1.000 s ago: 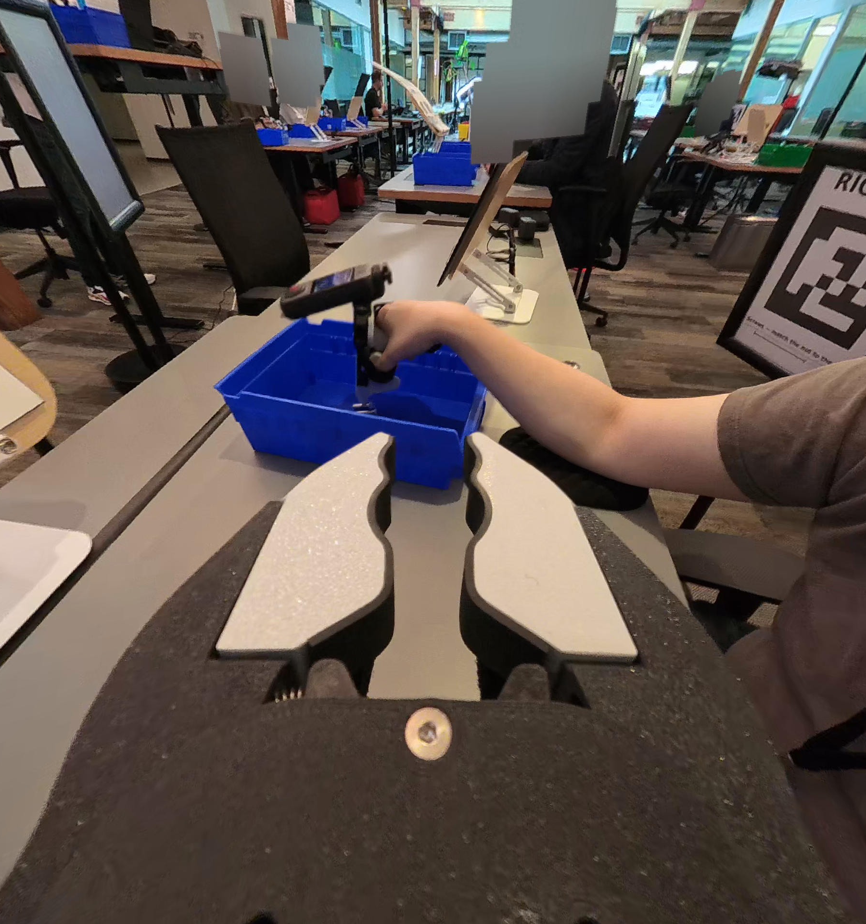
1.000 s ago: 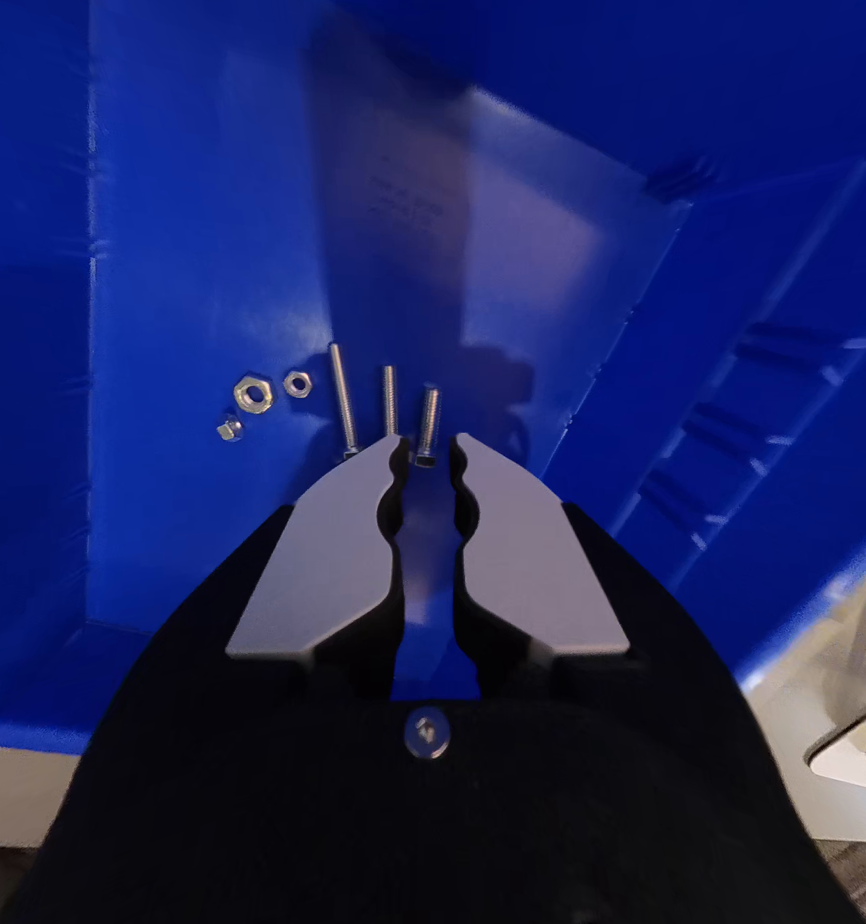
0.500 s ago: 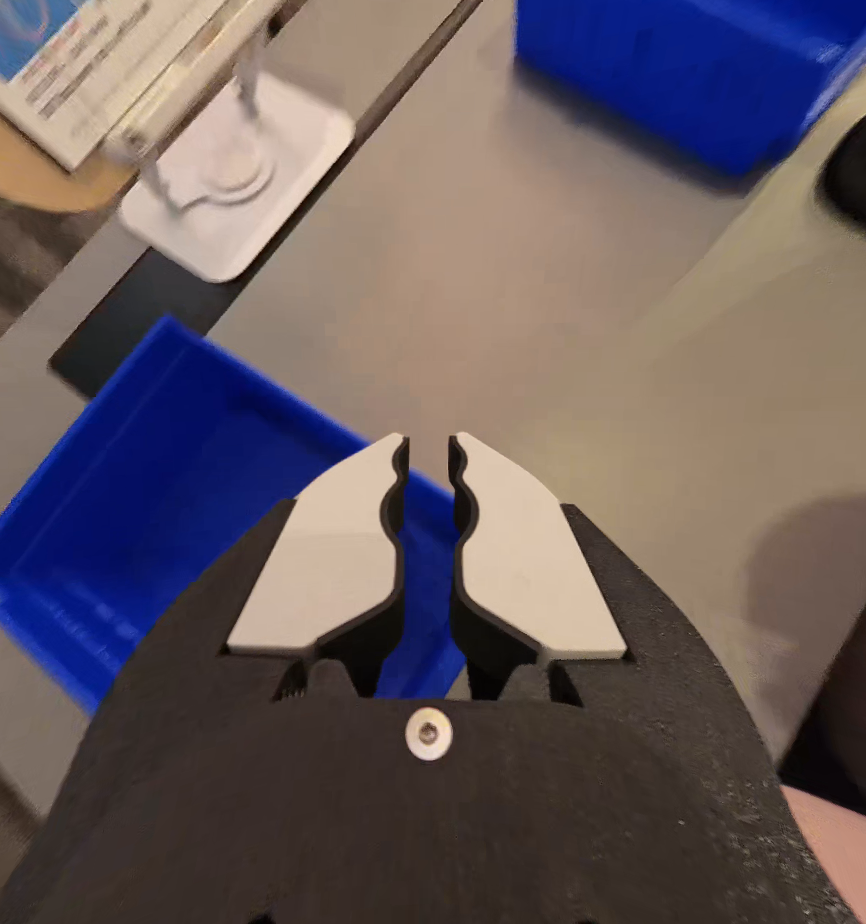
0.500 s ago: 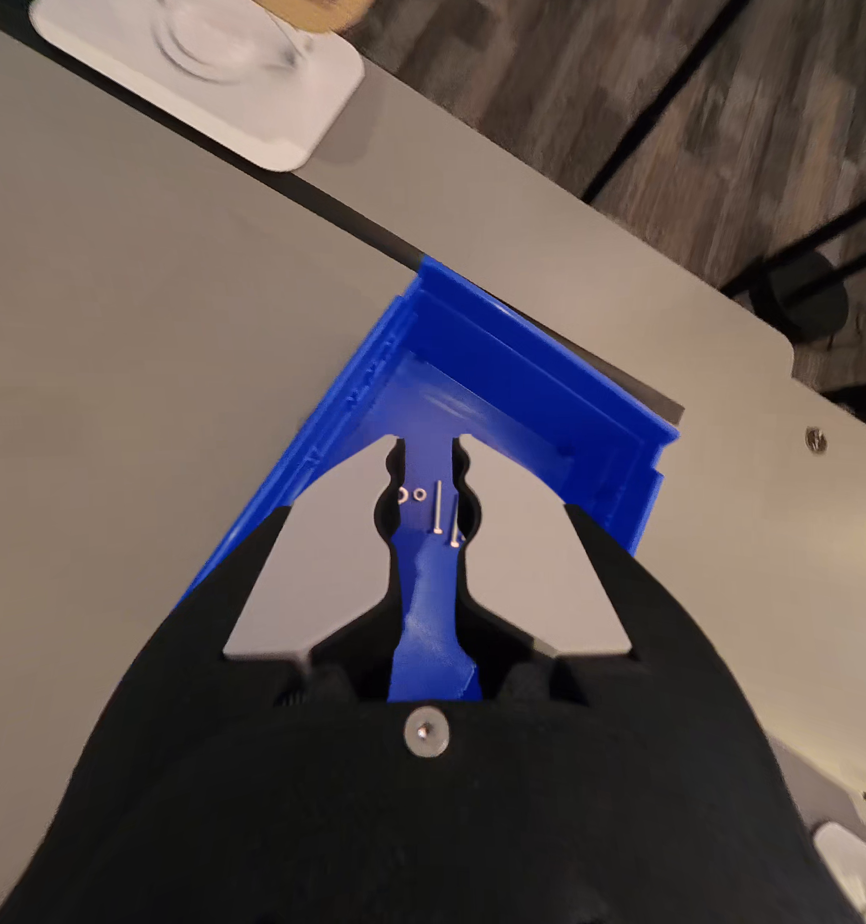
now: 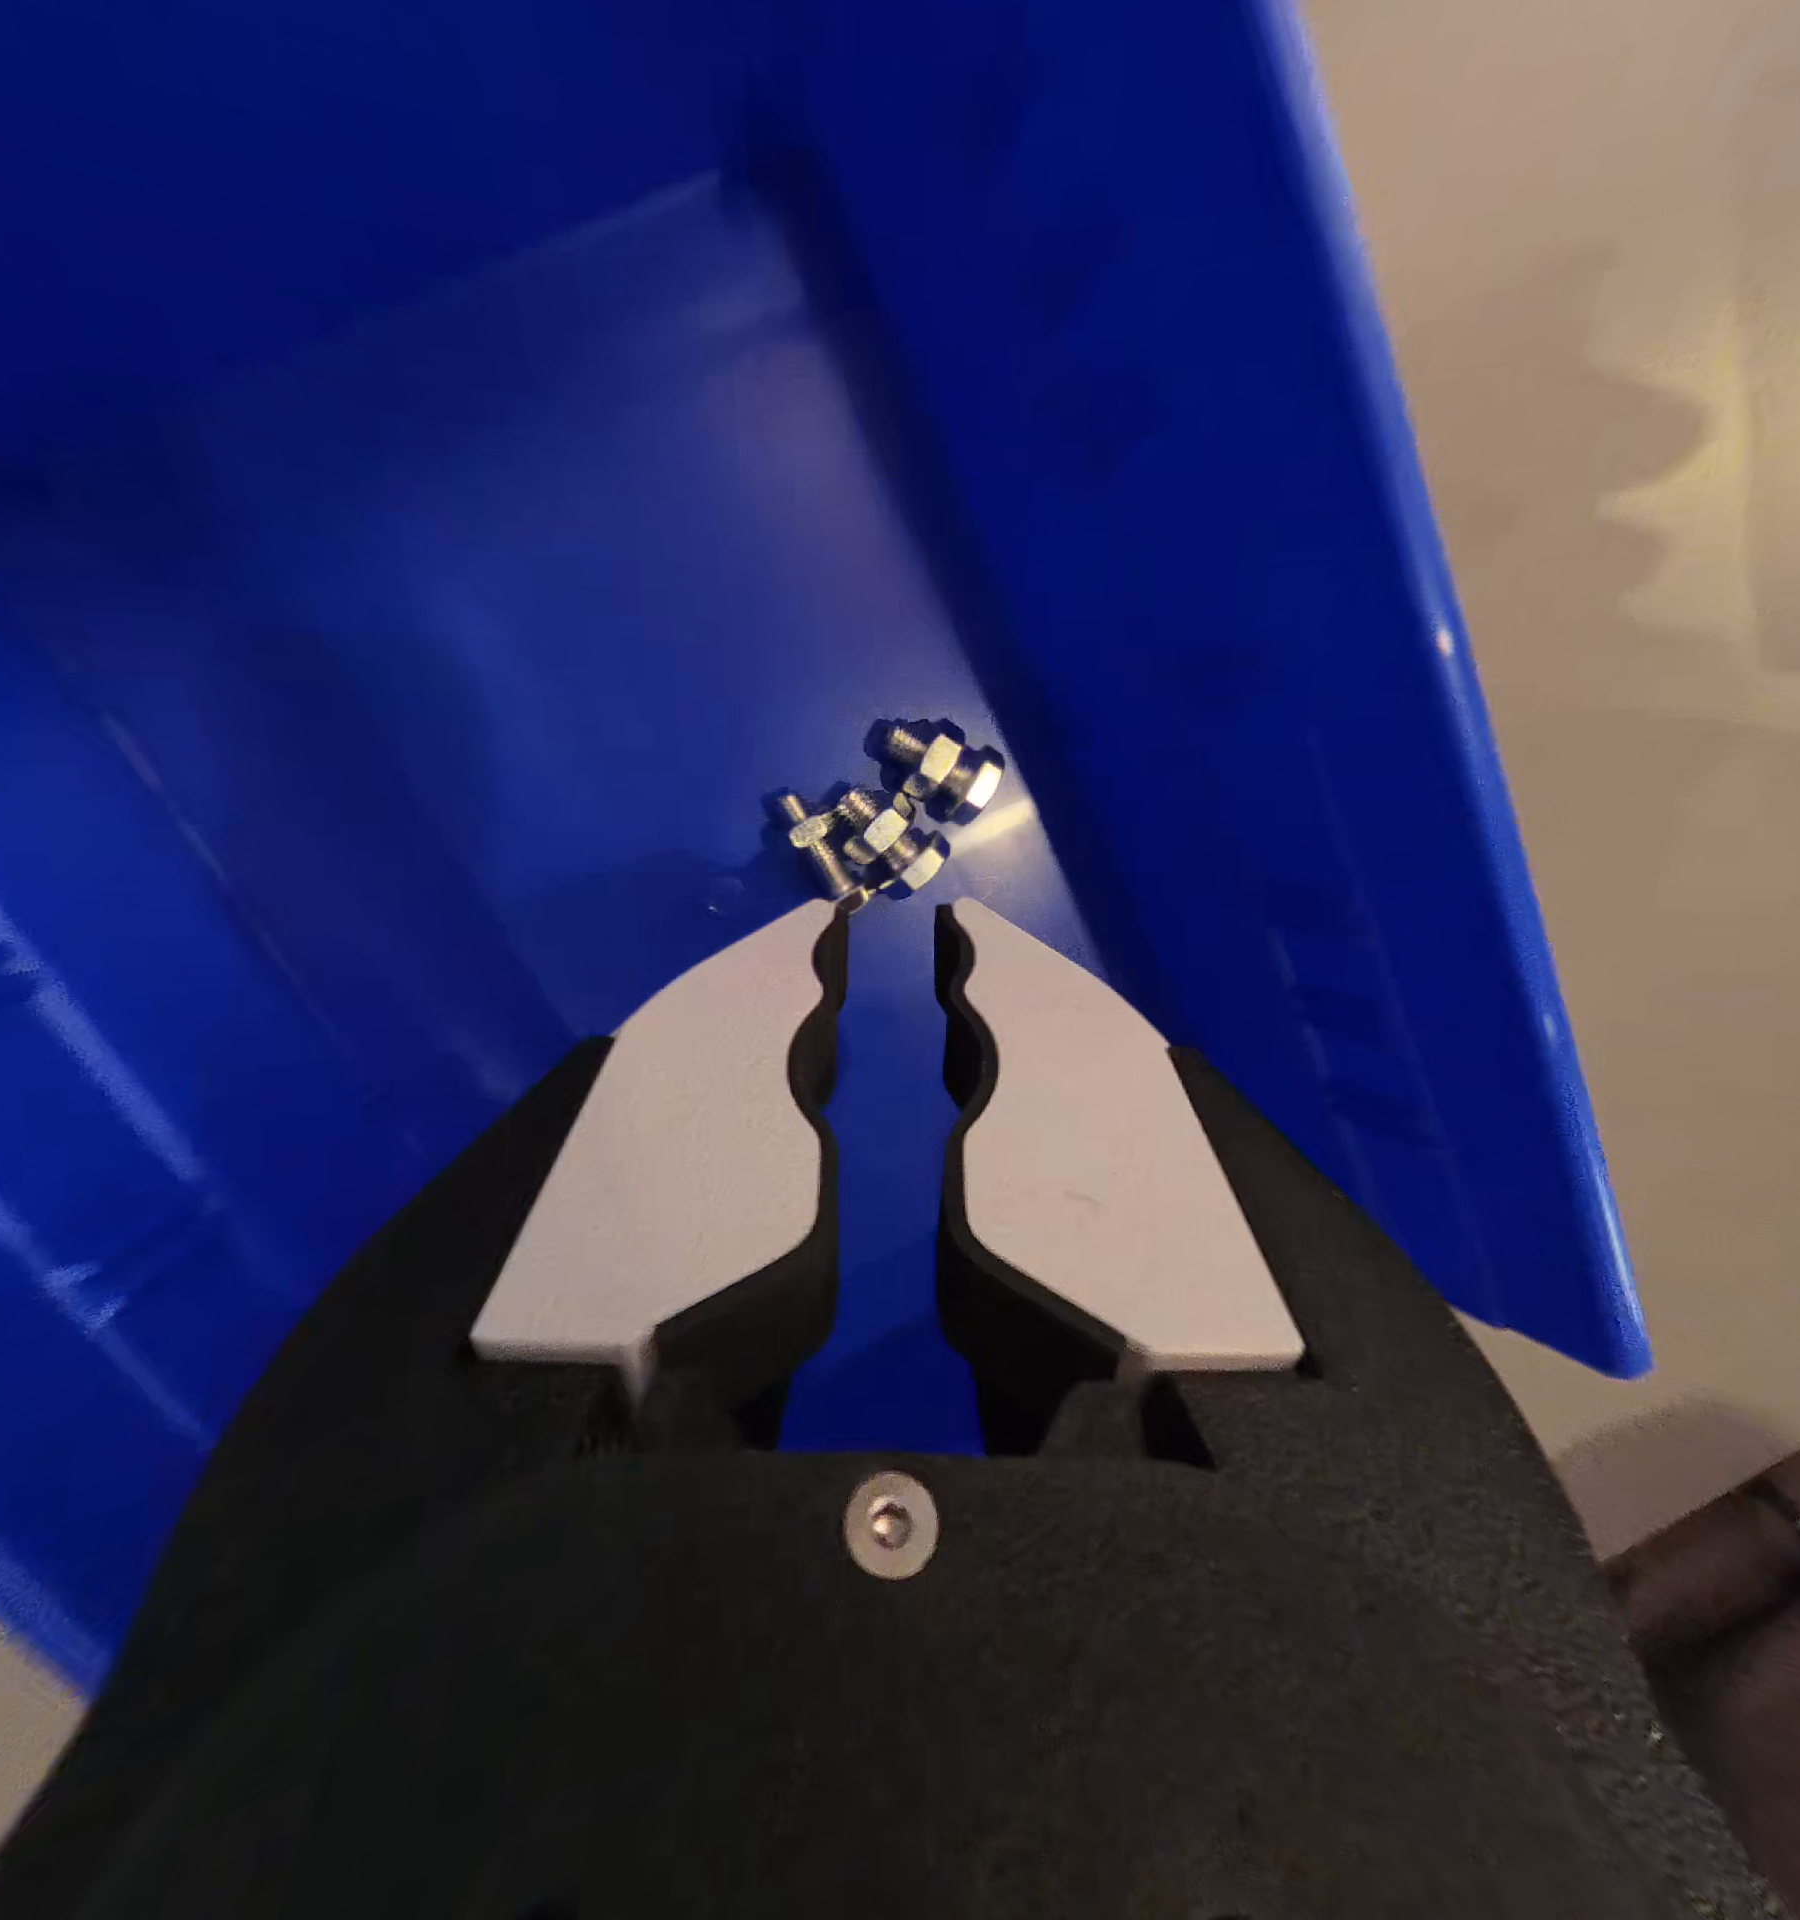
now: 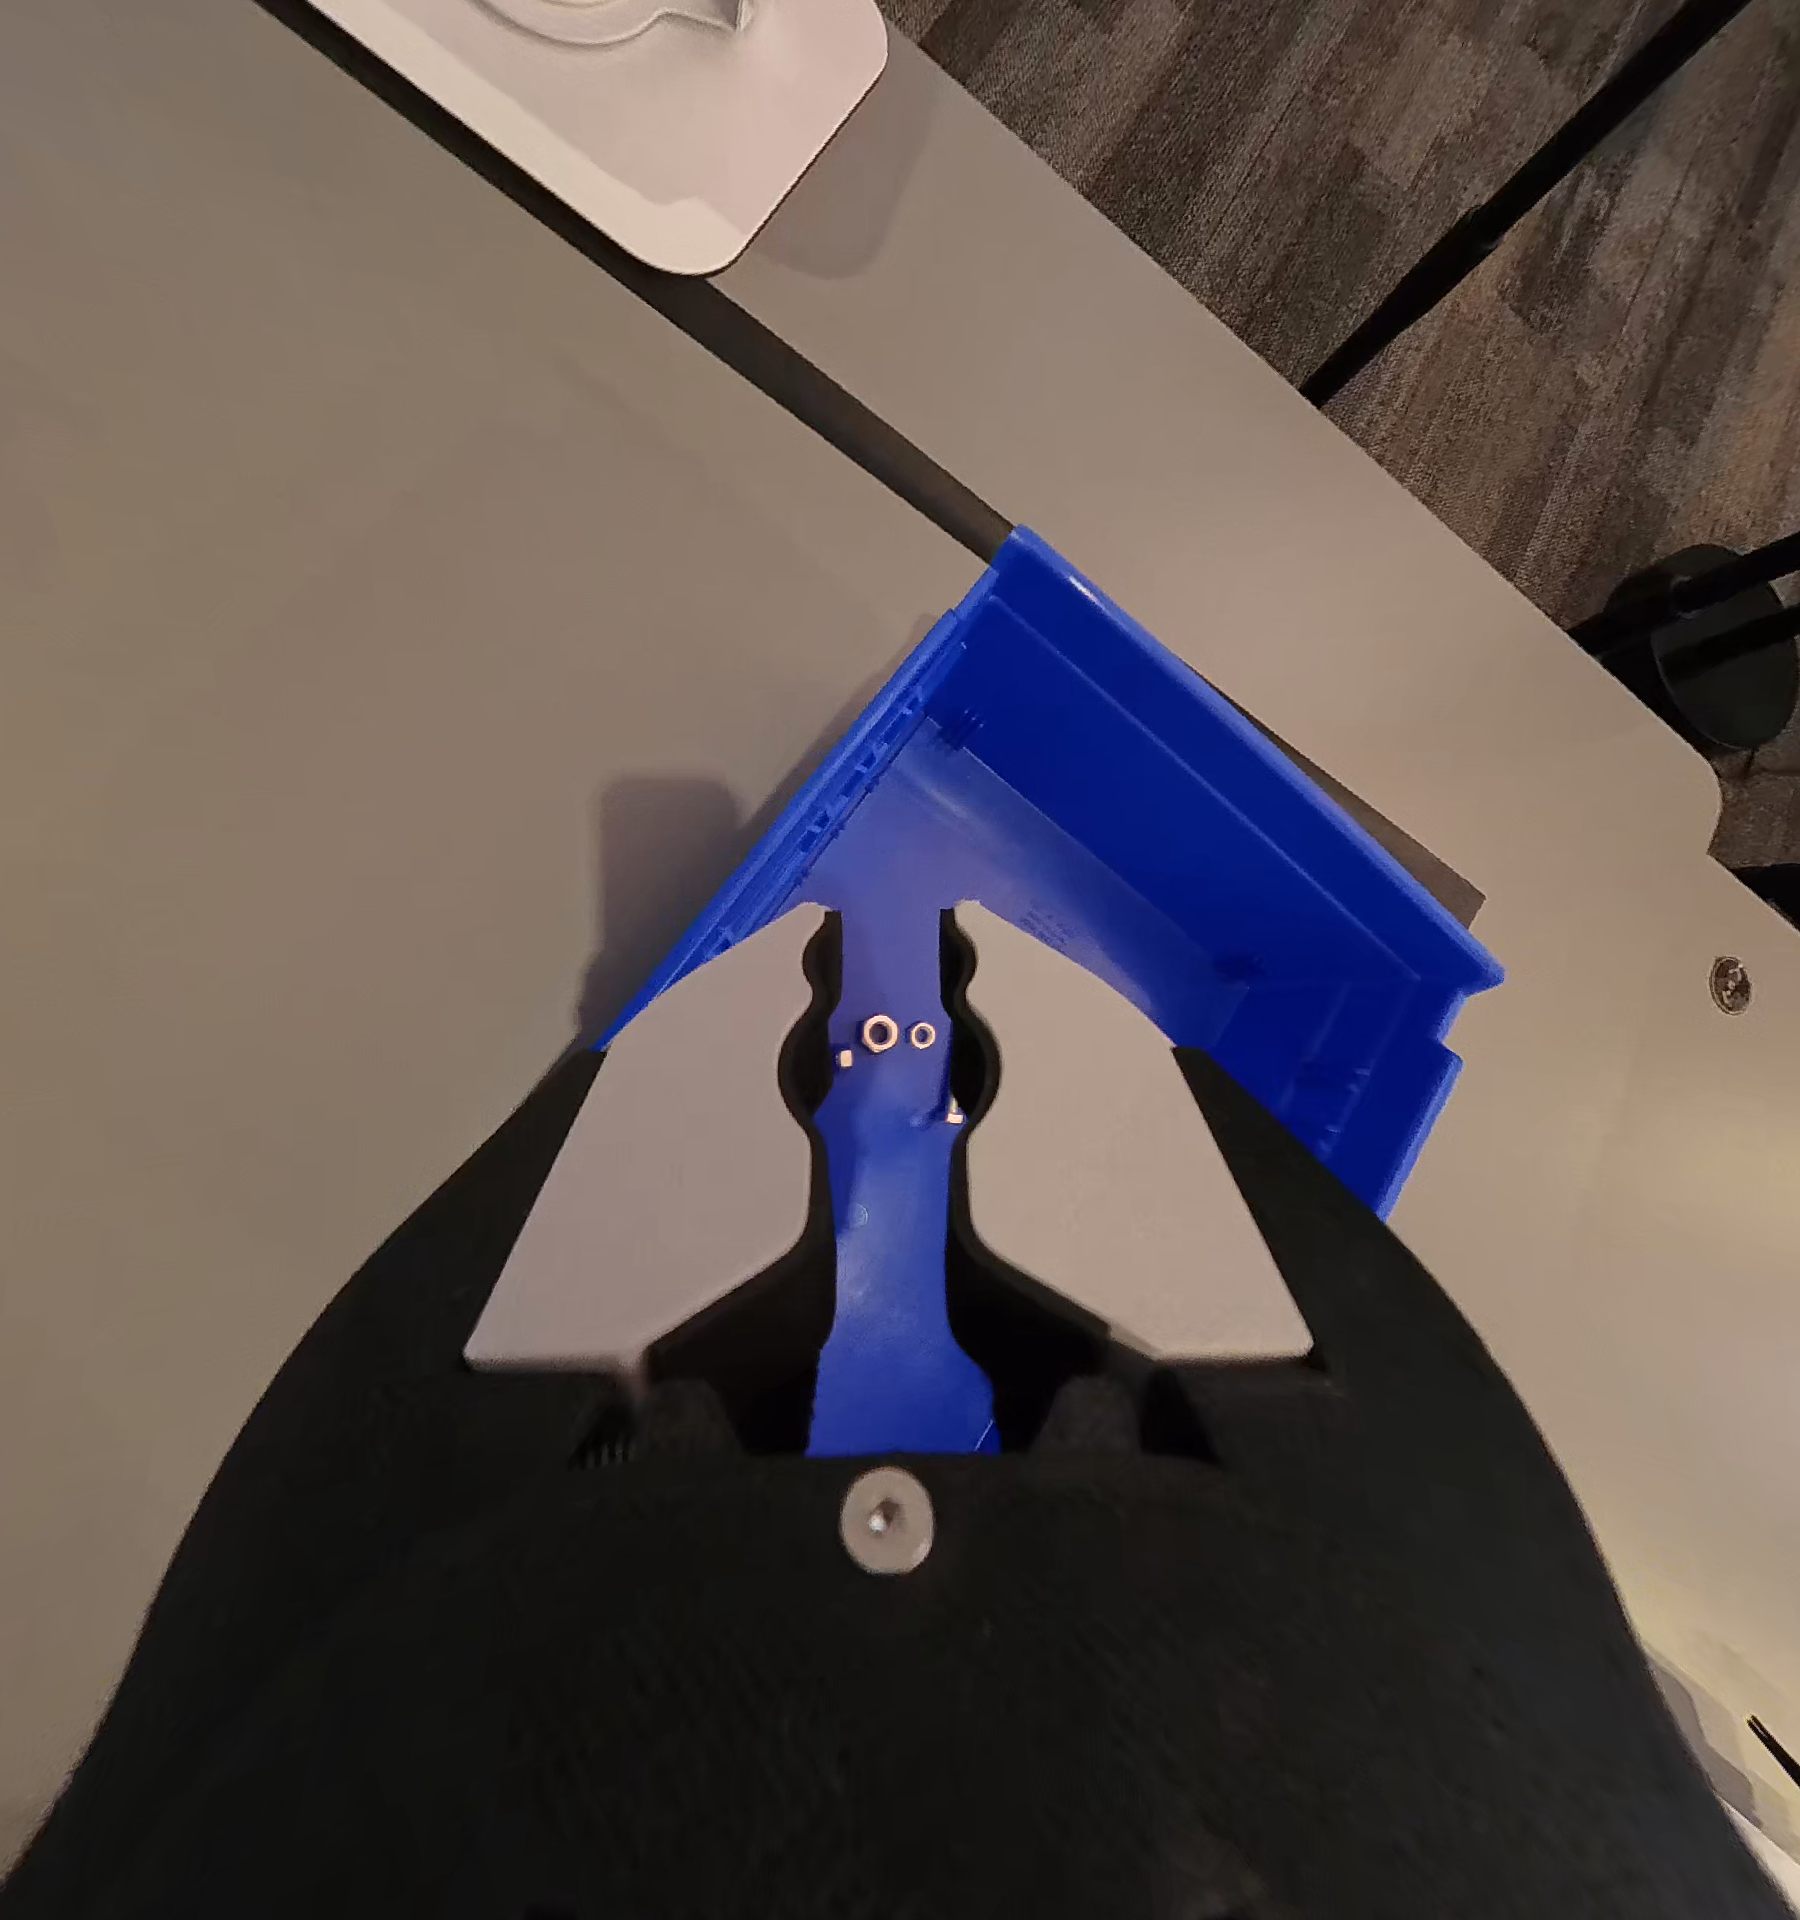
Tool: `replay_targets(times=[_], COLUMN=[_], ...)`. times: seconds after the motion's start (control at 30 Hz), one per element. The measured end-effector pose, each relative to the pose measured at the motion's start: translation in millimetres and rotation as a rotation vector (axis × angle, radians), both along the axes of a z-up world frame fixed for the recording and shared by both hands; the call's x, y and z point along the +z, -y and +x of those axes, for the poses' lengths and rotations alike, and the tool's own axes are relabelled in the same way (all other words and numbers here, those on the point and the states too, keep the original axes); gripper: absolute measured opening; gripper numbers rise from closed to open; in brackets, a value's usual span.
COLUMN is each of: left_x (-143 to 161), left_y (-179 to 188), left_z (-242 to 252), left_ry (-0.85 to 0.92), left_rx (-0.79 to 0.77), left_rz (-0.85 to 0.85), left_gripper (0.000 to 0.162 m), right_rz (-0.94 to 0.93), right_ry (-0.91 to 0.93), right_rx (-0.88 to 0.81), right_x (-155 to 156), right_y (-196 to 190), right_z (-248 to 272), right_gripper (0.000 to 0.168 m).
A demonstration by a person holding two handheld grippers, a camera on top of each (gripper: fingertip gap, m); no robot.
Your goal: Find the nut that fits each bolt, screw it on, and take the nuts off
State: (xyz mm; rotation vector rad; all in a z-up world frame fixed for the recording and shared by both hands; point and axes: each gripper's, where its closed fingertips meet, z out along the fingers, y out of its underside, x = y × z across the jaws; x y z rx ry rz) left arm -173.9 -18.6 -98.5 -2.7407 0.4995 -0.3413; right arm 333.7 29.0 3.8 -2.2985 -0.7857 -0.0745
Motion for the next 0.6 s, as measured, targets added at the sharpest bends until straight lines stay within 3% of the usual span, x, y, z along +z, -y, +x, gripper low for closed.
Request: replay_targets(times=[0.37,0.6], left_x=[-36.7,-43.3], left_y=[-8.1,-11.3], left_z=[-10.4,-6.9], left_ry=[-0.072,-0.063], left_rx=[0.051,0.065], left_rz=[-0.096,-0.113], left_gripper=[0.013,0.01], right_rz=[-0.014,-0.029], right_ry=[0.009,0.026], right_rx=[0.011,0.029], right_x=[-3.3,-6.9], right_y=[0.1,1.8], right_z=[-2.2,-6.1], right_gripper=[0.019,0.019])
